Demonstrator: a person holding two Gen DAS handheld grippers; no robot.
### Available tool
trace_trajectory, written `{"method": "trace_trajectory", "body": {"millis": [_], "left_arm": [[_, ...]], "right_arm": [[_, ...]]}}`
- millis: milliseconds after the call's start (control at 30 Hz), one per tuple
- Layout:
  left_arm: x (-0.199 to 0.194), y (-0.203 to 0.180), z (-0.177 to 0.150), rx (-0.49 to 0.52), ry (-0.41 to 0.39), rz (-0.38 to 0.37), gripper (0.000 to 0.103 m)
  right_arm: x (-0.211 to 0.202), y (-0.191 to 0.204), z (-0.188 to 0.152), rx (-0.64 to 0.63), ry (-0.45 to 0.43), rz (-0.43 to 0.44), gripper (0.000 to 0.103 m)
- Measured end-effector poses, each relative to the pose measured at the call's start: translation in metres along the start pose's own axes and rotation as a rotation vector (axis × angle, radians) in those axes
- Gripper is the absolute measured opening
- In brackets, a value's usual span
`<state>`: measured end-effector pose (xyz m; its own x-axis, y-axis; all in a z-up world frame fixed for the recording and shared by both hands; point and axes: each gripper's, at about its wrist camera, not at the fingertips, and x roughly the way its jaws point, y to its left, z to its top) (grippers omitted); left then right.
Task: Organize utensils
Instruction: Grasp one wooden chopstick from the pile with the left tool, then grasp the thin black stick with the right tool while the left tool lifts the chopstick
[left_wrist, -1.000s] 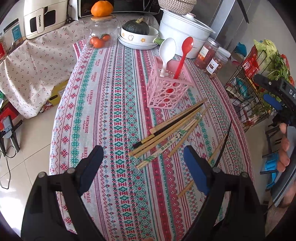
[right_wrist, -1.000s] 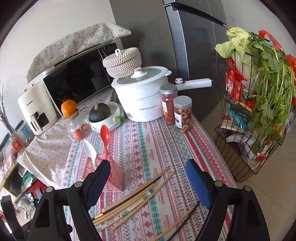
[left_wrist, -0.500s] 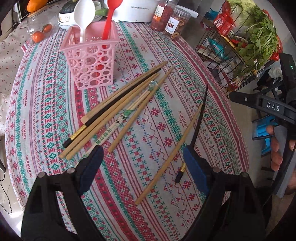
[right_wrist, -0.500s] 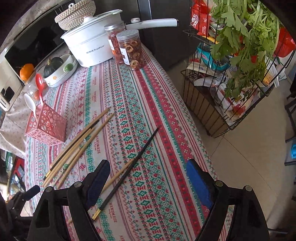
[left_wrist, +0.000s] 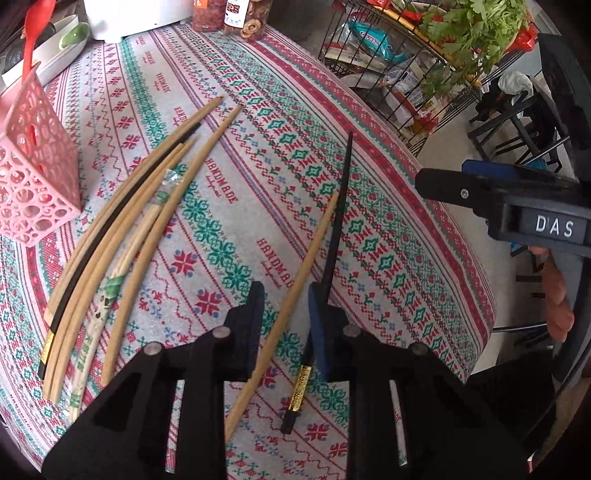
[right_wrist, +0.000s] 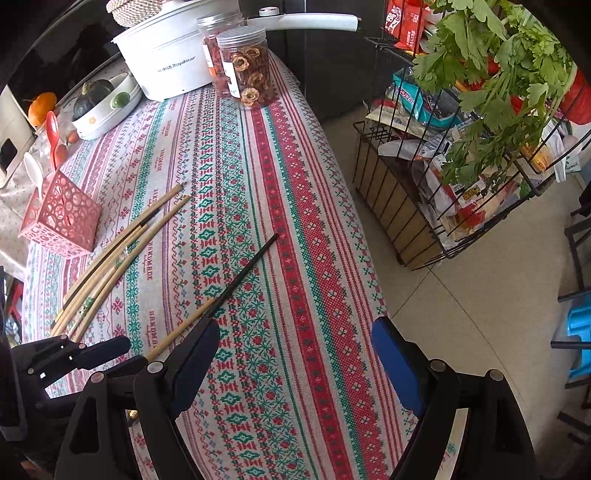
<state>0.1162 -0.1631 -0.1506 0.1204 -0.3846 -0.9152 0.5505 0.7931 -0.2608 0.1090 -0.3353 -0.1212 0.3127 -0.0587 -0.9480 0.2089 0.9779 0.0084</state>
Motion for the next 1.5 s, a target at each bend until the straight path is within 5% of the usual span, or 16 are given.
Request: {"method": "trace_trajectory", "body": {"millis": [400, 1167, 1333, 1500], "left_arm": [[0.013, -0.002, 0.014, -0.005, -0.02, 0.097, 0.009], [-0.088, 0.075, -0.038, -0.172, -0.188, 0.125, 0.007], [-0.099, 0.087, -0.051, -0.201, -0.206, 0.127, 0.007], [-0.111, 0.099, -0.064, -0.23, -0.228, 0.13, 0.007]], "right_arm": [[0.013, -0.006, 0.004, 0.015, 0.028, -0.013, 0.086], [0.071, 0.041, 0.03, 0.039, 0.13, -0.001, 0.081], [0.069, 0.057, 0.03, 0.006, 0.105, -0.024, 0.056], [0.066, 0.071, 0.03, -0.012, 0.09, 0.002, 0.015]]}}
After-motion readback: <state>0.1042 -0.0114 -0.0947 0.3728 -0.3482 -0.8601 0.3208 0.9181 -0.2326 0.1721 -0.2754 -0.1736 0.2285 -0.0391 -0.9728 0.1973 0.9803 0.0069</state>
